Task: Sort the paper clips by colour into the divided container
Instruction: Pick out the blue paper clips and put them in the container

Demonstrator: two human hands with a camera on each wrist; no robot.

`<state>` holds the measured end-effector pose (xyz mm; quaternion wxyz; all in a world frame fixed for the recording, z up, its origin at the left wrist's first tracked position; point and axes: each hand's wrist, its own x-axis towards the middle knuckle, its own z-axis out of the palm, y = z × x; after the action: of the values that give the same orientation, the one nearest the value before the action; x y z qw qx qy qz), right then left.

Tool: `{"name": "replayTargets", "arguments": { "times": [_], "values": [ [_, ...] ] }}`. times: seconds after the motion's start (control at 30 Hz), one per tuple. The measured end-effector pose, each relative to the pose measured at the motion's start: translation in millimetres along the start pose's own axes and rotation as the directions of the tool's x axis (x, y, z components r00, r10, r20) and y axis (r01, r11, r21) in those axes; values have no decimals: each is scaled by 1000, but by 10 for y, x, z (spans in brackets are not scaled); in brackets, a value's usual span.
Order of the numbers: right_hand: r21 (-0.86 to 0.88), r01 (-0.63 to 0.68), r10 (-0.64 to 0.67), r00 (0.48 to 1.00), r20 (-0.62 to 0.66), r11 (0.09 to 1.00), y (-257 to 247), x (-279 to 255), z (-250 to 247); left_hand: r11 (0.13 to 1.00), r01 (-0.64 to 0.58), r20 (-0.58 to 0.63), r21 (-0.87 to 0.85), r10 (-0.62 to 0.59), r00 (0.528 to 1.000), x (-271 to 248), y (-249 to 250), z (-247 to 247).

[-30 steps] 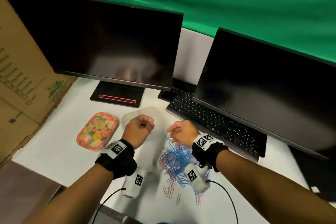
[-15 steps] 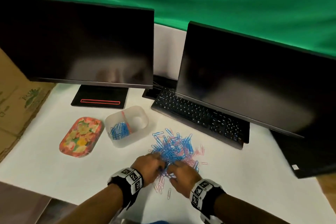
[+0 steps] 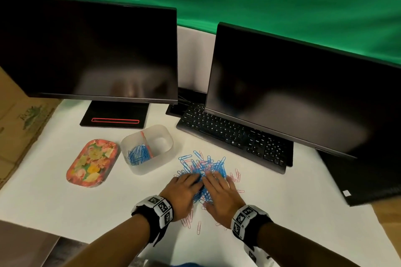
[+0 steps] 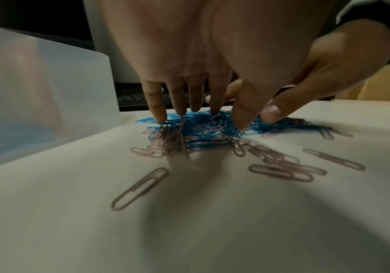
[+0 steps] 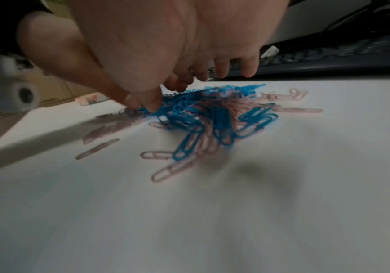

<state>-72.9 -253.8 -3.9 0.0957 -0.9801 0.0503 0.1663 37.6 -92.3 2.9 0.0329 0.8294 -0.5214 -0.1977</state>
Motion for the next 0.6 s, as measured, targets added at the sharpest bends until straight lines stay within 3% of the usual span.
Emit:
{"name": "replayTargets", "arguments": {
  "times": [0.1,0.2,0.3,0.43,0.6],
  "values": [
    [-55,-48,50,998,42,997,176,-65,138,997,10,93,78,-17,996,-30,-72,57],
    [-128,-134,155,974,166,983,396,-206,158,995,22,212,100,-43,976,-135,-234,71],
    [-134,-142,161,975,152,981,575,-313,63,994,-8,243,107,-19,970,-204,-349,45],
    [30,-103,102,994,24,994,642,-370,-55,996,-40,88,86,32,996,-253,-380,71],
    [144,-57,80,983,-164,988,474,-146,-155,999,22,-163,-47,-30,986,-16,-262,19]
  ]
}}
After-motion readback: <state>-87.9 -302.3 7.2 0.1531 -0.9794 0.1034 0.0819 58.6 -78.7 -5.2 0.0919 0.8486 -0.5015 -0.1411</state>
